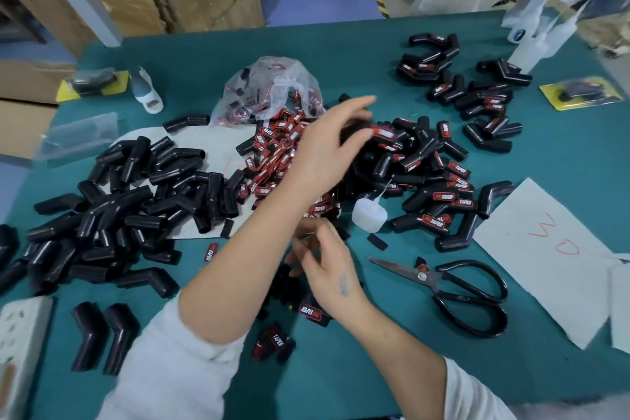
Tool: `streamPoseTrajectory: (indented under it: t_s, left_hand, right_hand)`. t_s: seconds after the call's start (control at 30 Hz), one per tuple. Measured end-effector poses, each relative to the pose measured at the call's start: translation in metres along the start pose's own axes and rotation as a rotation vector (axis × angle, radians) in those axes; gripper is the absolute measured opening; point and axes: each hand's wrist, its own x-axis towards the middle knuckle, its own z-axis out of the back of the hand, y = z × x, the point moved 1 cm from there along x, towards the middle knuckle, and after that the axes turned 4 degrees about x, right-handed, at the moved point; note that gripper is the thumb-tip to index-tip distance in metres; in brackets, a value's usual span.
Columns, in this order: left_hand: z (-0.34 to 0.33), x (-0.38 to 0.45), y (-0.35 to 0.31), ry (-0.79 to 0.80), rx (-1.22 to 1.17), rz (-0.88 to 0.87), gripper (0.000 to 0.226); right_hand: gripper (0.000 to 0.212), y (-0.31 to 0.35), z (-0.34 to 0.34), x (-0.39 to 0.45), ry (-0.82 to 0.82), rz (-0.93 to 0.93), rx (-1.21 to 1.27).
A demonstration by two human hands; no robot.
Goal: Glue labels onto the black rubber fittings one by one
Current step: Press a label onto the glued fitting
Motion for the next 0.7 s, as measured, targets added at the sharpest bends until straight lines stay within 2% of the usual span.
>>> streamPoseTrajectory:
  t_s: [0.07, 0.1, 0.23, 0.33, 0.37, 0.43, 0.53, 0.7]
  left_hand:
    - [-0.007, 0.007, -0.002, 0.119, 0.061, -0.018, 0.049]
    - [-0.006, 0.003, 0.002, 0.119, 0.092, -0.030, 0.047]
    - [0.027, -0.043, 0.042, -0.036, 0.257, -0.008, 0.031]
    - [0.074, -0.085, 0.086, -0.207, 0.643, 0.112, 0.025]
    - [0.088, -0.097, 0.098, -0.226, 0.757, 0.183, 0.029]
    - [0.103, -0.113, 0.115, -0.158, 0.903, 0.319, 0.043]
    - [0.100, -0.124, 0.130, -0.031, 0.950, 0.369, 0.055]
    - [0.092, -0.125, 0.133, -0.173, 0.786, 0.276, 0.041]
  right_hand:
    - [0.038, -0.001, 0.004, 0.001, -0.011, -0.027, 0.004]
    - [0.039, -0.001, 0.005, 0.000, -0.013, -0.040, 0.009]
    - [0.036, -0.002, 0.010, -0.002, 0.024, -0.020, -0.040]
    - [0.031, -0.003, 0.008, -0.005, 0.041, -0.036, -0.056]
    - [0.031, -0.002, 0.009, -0.007, 0.045, -0.036, -0.073]
    - [0.029, 0.001, 0.012, -0.008, 0.064, -0.015, -0.111]
    - [0.028, 0.004, 0.017, -0.010, 0.079, -0.007, -0.168]
    - [0.026, 0.005, 0.031, -0.026, 0.025, 0.088, -0.317]
